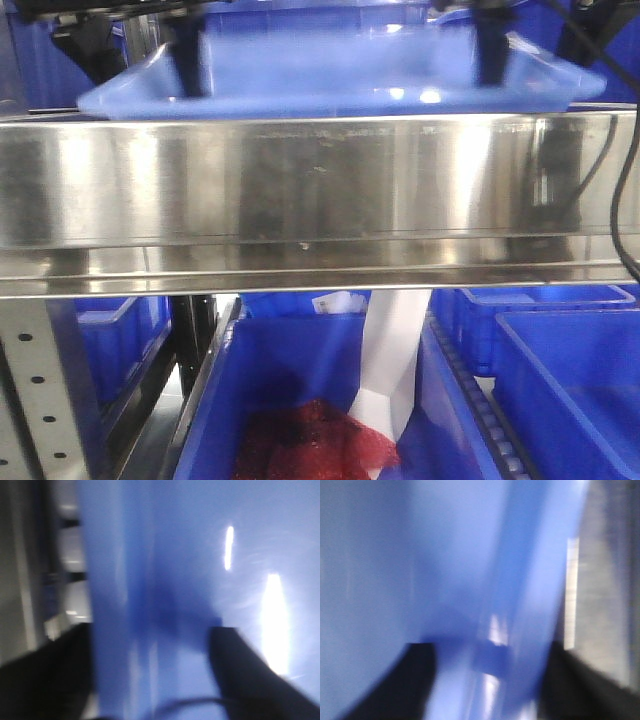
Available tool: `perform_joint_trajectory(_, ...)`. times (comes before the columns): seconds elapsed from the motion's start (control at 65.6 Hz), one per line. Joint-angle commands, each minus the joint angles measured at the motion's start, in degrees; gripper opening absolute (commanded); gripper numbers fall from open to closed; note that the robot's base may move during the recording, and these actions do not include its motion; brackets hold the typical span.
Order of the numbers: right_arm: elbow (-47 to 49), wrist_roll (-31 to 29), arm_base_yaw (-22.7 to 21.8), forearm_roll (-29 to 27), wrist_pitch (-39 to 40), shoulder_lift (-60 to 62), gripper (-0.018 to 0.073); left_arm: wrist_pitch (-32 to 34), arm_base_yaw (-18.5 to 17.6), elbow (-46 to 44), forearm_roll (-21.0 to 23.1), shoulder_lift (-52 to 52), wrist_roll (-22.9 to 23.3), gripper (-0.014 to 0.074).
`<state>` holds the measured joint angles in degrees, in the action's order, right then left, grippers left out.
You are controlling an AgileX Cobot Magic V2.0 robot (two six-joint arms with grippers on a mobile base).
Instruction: Grab blue tray and place on right shelf
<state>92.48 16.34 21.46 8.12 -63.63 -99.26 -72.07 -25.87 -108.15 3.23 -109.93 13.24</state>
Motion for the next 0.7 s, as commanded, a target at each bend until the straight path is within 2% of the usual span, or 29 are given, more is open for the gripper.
perform_joint_trajectory(0.0,2.2,-0.8,0.1,0.3,2.7,2.9,0.0629,-1.6,-0.4,-2.2,2.1,3.3,-0.2,0.0577)
perform_joint_trajectory(0.229,2.2,-0.4,0.1,0.3,4.5,7.8,0.0629,-2.1,-0.5,-2.2,2.5,6.6,-0.2,0.0576)
perform_joint_trajectory(0.366,1.2,-0.4,0.3,0.3,4.9,12.8,0.0571,-2.2,-1.4,-1.7,1.8,10.9,-0.2,0.0541)
perform_joint_trajectory(0.503,-3.5,-0.4,0.4,0.3,6.8,20.4,0.0397,0.7,-5.0,1.1,-2.3,17.7,-0.2,0.0398)
perform_joint_trajectory(0.686,-15.8,-0.4,0.4,0.3,12.8,32.3,0.0088,7.0,-11.4,11.8,-9.6,29.3,0.3,0.0099)
